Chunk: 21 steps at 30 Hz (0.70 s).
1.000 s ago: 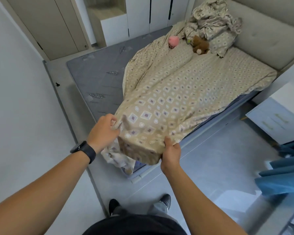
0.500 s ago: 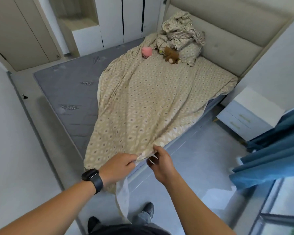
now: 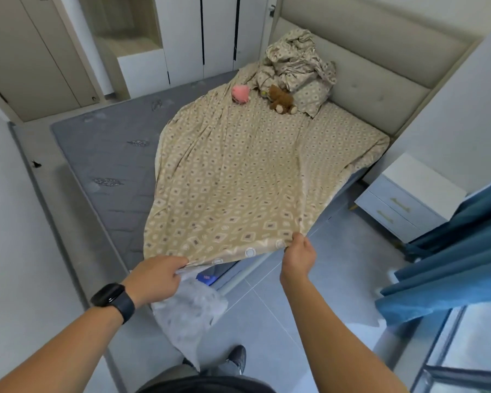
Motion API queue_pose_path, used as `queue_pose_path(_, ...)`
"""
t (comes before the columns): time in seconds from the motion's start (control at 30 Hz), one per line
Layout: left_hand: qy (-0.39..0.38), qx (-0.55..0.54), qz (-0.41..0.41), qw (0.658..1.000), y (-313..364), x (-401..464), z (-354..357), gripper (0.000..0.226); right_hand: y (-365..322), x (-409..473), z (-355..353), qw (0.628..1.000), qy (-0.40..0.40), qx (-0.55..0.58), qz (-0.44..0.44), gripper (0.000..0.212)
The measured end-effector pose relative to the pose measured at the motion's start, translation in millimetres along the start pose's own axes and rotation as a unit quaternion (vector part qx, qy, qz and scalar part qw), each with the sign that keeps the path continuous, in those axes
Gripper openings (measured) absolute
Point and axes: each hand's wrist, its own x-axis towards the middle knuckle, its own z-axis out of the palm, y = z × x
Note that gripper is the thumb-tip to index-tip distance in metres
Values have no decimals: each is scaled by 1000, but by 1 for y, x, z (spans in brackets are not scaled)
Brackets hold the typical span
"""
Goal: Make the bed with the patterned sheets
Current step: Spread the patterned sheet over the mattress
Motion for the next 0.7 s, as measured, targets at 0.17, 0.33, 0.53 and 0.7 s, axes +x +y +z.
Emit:
queue_pose_path(0.17,-115,12,4,993,-9,-9,21,20,61,9,-44,975,17,-152,160,21)
queue_pose_path(0.33,-240,16,-31,970,0,-19,50,19,73,11,-72,943,-59,-257,202,20)
queue_pose_path(0.53,-278,94,-87,952,7,-28,55,10,32,7,-49,952,-196,-232,18,30)
queue_pose_path(0.7,-171,69,-78,980,82,11,71,72,6,22,-60,903,-345,-257,-1,31)
